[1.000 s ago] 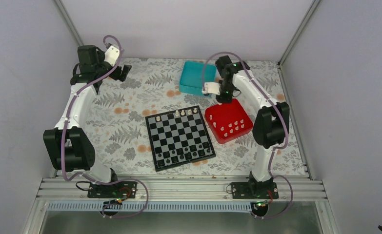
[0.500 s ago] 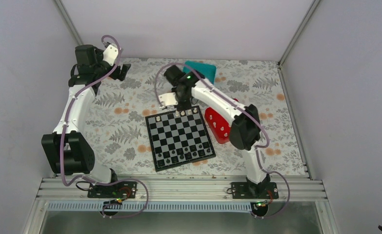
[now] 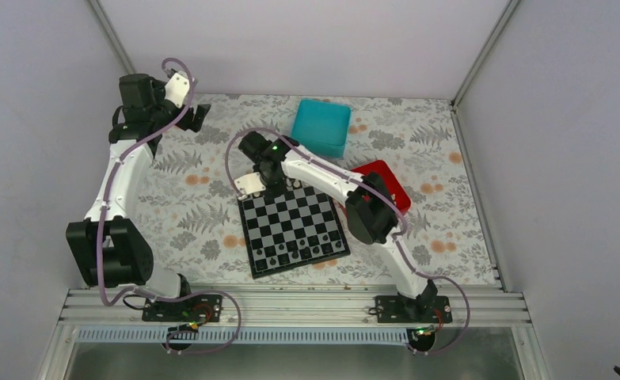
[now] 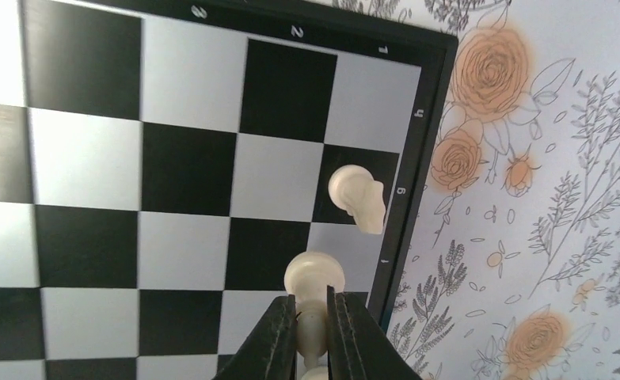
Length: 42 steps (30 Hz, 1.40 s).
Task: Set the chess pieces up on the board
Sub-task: Place the chess piece on the chessboard.
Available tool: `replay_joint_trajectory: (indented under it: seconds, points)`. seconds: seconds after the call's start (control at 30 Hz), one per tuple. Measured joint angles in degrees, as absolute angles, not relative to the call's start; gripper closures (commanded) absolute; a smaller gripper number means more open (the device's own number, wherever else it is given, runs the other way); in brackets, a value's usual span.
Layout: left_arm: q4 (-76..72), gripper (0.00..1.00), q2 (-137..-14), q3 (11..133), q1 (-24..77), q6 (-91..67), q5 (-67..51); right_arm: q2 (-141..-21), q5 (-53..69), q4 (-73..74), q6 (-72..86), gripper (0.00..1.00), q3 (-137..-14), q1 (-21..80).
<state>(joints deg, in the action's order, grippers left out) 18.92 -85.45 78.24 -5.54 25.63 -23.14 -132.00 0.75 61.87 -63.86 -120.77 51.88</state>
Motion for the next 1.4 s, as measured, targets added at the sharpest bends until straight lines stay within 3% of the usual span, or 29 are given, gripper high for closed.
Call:
replay_joint_trajectory:
  seconds: [1.4]
  points:
    - [18.9,0.0,-85.01,77.65,-6.02,25.02,-23.86,-137.6,5.21,61.1,-64.84,0.88,-124.4,49.06]
